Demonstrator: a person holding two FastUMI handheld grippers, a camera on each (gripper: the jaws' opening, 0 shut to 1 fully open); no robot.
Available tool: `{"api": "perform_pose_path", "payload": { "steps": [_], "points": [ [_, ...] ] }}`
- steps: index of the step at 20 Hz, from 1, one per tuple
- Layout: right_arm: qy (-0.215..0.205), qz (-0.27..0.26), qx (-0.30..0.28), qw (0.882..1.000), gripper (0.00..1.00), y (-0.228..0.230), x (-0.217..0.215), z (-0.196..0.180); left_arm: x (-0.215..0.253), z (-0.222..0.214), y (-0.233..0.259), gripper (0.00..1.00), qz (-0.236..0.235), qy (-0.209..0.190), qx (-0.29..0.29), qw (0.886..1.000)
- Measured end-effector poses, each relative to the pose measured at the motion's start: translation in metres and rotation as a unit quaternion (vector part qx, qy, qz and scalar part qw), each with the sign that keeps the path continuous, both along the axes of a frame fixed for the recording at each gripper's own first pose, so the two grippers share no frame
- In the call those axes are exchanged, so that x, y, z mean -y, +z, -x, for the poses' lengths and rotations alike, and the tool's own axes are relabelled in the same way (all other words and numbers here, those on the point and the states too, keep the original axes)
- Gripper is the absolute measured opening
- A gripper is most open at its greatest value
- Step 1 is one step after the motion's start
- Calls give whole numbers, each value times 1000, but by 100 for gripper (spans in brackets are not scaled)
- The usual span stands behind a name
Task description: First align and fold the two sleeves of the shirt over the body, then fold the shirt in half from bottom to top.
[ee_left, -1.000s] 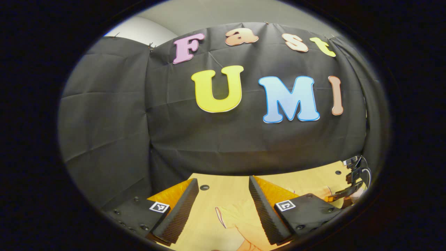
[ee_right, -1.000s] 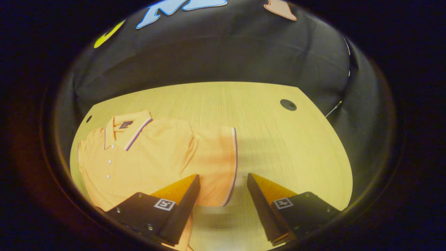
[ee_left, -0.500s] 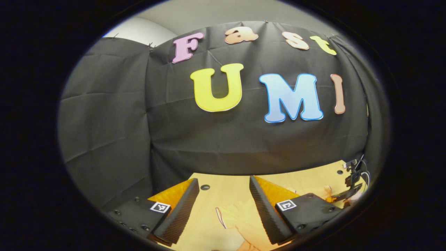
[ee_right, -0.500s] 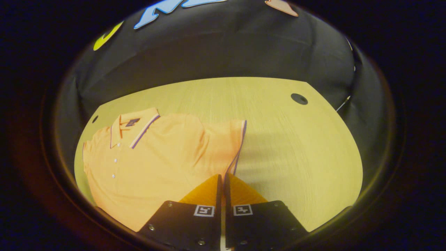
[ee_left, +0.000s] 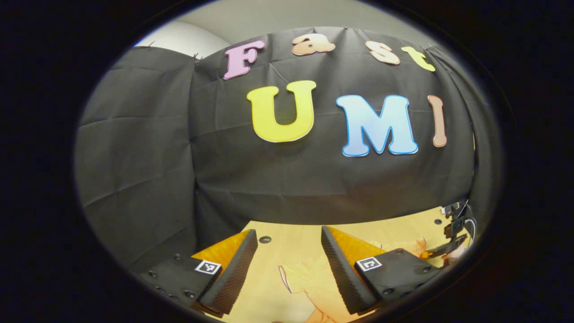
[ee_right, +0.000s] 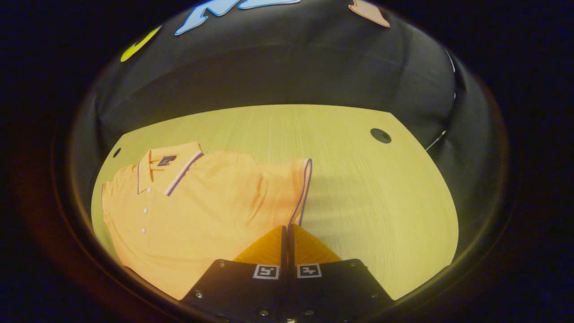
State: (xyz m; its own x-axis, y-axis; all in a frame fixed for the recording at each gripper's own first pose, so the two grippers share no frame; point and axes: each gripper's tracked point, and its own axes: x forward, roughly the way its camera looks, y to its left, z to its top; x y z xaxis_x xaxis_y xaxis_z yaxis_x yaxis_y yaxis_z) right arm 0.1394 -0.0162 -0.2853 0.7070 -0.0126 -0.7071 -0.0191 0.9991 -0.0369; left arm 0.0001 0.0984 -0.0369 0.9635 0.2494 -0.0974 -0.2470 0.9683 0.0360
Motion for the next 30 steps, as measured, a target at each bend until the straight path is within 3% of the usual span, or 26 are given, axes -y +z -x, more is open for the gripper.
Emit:
{"api": "perform_pose_path", "payload": {
  "steps": [9,15,21,23,24,30],
  "points": [
    [124,26,60,990,0,50,-98,-15,-13,6,-4,96,9,11,2,1000],
    [202,41,30,978,0,26,-157,6,-26,15,-8,96,9,25,-2,1000],
    [206,45,4,978,1,10,-166,10,-36,22,-13,96,10,35,-8,999],
    [204,24,-4,979,12,11,-170,12,-36,21,-16,96,12,34,-10,999],
    [200,24,-3,979,27,14,-168,12,-36,19,-19,96,14,33,-12,999],
    [186,7,29,982,28,46,-164,16,-36,4,-43,96,21,19,-26,999]
  ]
}}
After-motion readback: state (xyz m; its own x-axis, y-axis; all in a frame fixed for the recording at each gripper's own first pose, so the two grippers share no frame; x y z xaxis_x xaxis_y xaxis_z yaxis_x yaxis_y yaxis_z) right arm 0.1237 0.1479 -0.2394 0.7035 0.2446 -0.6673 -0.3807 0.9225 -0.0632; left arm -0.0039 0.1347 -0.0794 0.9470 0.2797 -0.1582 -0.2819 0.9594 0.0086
